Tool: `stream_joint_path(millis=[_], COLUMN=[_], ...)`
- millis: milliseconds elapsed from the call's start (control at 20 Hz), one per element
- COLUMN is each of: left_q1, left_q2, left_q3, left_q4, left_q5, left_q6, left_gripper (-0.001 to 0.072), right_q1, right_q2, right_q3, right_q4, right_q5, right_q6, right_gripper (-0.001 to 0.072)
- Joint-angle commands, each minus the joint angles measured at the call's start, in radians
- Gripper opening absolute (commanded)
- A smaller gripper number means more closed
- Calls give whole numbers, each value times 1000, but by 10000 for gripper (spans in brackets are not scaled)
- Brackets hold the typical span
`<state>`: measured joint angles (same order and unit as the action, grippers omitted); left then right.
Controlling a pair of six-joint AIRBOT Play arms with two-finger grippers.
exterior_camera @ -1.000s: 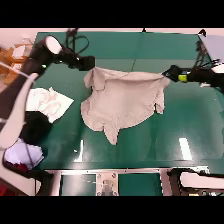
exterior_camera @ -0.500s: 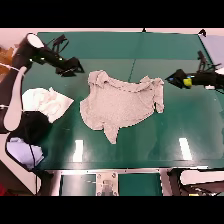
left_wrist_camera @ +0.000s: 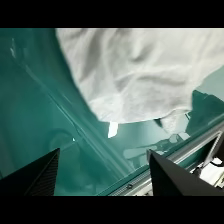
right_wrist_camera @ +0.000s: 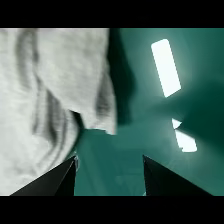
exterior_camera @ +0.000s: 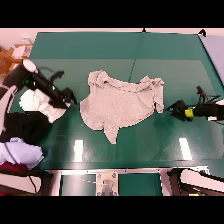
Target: Fold the shirts.
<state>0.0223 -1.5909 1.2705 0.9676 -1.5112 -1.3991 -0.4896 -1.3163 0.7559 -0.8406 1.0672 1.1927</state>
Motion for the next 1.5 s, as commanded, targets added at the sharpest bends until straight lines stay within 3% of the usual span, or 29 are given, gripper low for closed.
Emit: stream_joint_path(millis=[0, 250, 450, 550, 600, 650, 800, 850, 950, 1000, 1050, 1250, 1450], left_q1=[0, -3, -66, -111, -114, -108, -91, -91, -87, -87, -87, -87, -87], left_q2=[105, 99, 59, 26, 24, 26, 27, 27, 27, 27, 27, 68, 272], left_q3=[-298, -449, -451, -450, -448, -435, -373, -358, -343, -341, -340, -214, 147], left_q4=[-12, -288, -435, -435, -433, -433, -415, -414, -408, -396, -391, -391, -317], left_q5=[200, 478, 524, 522, 525, 523, 481, 464, 452, 453, 452, 327, 233], left_q6=[33, 161, 252, 257, 257, 267, 264, 264, 264, 264, 264, 263, 163], left_gripper=[619, 619, 614, 344, 92, 22, 20, 20, 20, 20, 20, 19, 19], right_q1=[31, 39, 46, 58, 65, 71, 102, 108, 106, 105, 105, 105, 48], right_q2=[-16, -36, -39, -46, -53, -61, -102, -113, -123, -123, -122, -54, 167], right_q3=[-75, -60, -60, -60, -60, -60, -47, -43, -34, -26, -16, 118, 480], right_q4=[-5, 10, 34, 59, 83, 115, 186, 186, 186, 183, 185, 187, 257], right_q5=[-98, -111, -130, -137, -141, -149, -155, -154, -155, -154, -146, 20, 188], right_q6=[-1, 0, 0, -1, -21, -42, -76, -76, -78, -84, -95, -94, -10], right_gripper=[470, 470, 469, 465, 391, 352, 339, 242, 165, 58, 14, 12, 12])
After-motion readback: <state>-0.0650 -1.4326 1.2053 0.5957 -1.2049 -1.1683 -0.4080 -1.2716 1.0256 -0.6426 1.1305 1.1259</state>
